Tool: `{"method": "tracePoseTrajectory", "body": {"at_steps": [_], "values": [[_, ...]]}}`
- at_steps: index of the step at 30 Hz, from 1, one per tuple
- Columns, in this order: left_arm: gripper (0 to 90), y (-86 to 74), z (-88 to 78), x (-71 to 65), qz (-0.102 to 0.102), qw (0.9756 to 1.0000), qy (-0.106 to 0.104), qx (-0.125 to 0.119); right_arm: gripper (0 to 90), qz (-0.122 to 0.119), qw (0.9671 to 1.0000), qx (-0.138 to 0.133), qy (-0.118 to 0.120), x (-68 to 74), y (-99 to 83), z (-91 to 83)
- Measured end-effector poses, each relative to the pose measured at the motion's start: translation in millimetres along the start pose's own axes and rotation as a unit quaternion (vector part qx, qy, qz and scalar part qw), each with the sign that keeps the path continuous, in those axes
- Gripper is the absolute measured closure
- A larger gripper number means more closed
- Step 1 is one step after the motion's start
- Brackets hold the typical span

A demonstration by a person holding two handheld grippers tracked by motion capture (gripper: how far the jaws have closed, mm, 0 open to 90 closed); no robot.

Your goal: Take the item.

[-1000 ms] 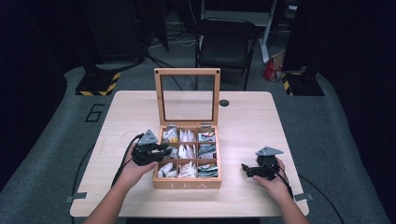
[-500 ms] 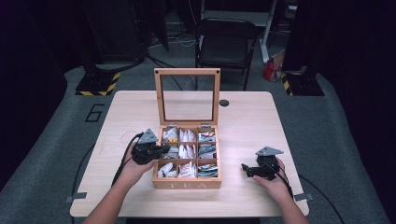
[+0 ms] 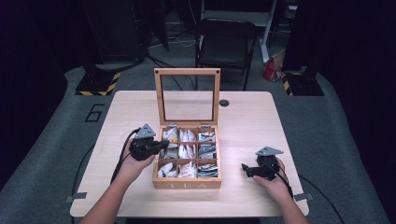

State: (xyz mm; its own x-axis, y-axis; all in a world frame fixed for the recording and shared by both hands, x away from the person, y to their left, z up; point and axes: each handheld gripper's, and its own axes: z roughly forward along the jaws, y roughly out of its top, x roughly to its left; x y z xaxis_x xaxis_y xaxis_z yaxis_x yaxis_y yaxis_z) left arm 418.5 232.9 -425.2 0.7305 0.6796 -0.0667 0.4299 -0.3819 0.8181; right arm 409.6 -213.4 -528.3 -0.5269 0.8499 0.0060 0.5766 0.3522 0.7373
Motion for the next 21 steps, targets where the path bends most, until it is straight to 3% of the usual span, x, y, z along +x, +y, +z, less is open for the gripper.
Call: {"method": "tracePoseTrajectory", "body": {"at_steps": [21], "values": [[90.0,21.7,-27.5,-5.4,-0.006,0.9997,-0.007,-0.023,11.4,-0.002,1.0,0.0,0.001,-0.4,-0.1,-0.2]]}}
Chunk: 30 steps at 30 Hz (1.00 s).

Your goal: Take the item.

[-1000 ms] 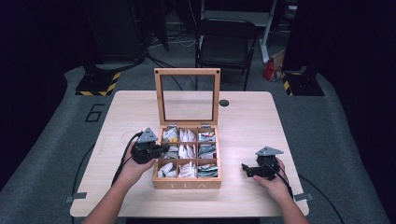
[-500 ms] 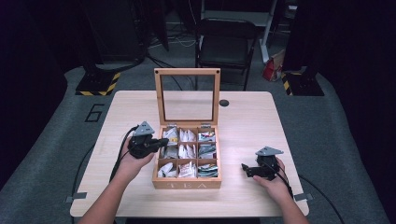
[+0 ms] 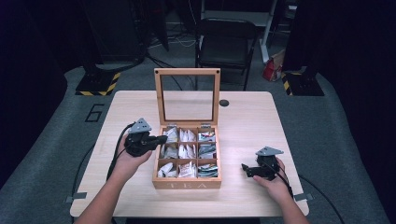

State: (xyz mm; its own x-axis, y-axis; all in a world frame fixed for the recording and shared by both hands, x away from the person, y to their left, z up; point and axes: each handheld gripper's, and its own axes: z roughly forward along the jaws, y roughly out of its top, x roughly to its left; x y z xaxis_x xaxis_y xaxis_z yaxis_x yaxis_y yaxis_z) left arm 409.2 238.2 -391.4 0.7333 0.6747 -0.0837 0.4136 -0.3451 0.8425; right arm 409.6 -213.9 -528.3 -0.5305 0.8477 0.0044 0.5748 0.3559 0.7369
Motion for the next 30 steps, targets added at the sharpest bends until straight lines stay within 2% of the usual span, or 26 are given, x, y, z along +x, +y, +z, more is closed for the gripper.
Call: {"method": "tracePoseTrajectory", "body": {"at_steps": [6,16,30], "values": [[90.0,2.5,-8.4,1.2,0.004,1.0,0.005,-0.006,11.4,0.0,1.0,0.0,0.0,0.0,0.0,0.1],[90.0,3.6,-15.7,7.4,-0.005,0.9999,0.013,-0.009,11.4,0.0,1.0,0.0,0.001,-0.1,-0.1,0.0],[90.0,7.0,-37.3,19.3,-0.019,0.9989,0.037,-0.022,11.4,-0.001,1.0,-0.001,0.001,-0.1,-0.1,0.0]]}}
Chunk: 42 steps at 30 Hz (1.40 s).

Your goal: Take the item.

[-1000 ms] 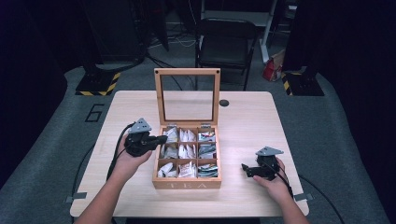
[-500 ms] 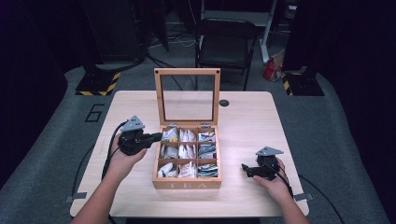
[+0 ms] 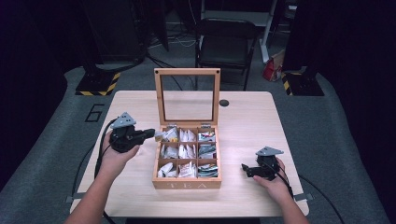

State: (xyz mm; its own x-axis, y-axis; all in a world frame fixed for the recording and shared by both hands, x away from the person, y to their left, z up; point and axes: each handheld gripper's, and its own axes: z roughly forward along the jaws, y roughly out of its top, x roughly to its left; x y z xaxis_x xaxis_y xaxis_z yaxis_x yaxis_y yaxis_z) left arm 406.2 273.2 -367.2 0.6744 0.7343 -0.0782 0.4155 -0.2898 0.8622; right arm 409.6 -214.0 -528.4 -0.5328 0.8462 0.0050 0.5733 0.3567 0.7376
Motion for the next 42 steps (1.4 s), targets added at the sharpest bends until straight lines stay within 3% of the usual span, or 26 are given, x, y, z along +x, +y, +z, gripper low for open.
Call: {"method": "tracePoseTrajectory", "body": {"at_steps": [17,42], "values": [[90.0,-4.6,-29.1,24.6,-0.022,0.9991,0.034,-0.013,11.4,0.0,1.0,0.0,0.0,0.0,0.0,0.0],[90.0,-24.7,-48.0,47.2,-0.056,0.9959,0.068,-0.018,11.4,-0.001,1.0,0.0,-0.001,-0.1,0.0,0.0]]}}
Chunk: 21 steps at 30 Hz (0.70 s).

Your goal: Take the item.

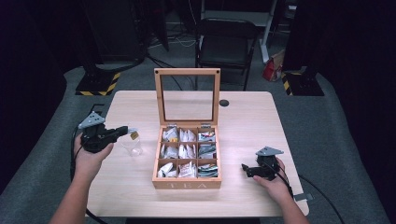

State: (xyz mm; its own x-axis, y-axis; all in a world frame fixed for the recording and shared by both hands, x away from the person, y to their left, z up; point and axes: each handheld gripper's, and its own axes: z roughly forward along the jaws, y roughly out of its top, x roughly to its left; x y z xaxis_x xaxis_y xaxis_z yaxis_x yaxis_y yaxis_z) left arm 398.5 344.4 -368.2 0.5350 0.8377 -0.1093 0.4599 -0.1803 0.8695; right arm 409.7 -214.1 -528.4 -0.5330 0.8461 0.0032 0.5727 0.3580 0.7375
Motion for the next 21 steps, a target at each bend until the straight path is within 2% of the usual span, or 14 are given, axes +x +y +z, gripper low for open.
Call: {"method": "tracePoseTrajectory", "body": {"at_steps": [12,21], "values": [[90.0,-12.4,3.2,7.7,-0.015,0.9998,0.005,0.007,11.4,0.0,1.0,0.0,0.0,0.1,0.0,0.0],[90.0,-26.6,15.6,12.9,-0.03,0.9993,0.005,0.02,11.4,0.001,1.0,0.0,0.0,0.1,0.0,0.0]]}}
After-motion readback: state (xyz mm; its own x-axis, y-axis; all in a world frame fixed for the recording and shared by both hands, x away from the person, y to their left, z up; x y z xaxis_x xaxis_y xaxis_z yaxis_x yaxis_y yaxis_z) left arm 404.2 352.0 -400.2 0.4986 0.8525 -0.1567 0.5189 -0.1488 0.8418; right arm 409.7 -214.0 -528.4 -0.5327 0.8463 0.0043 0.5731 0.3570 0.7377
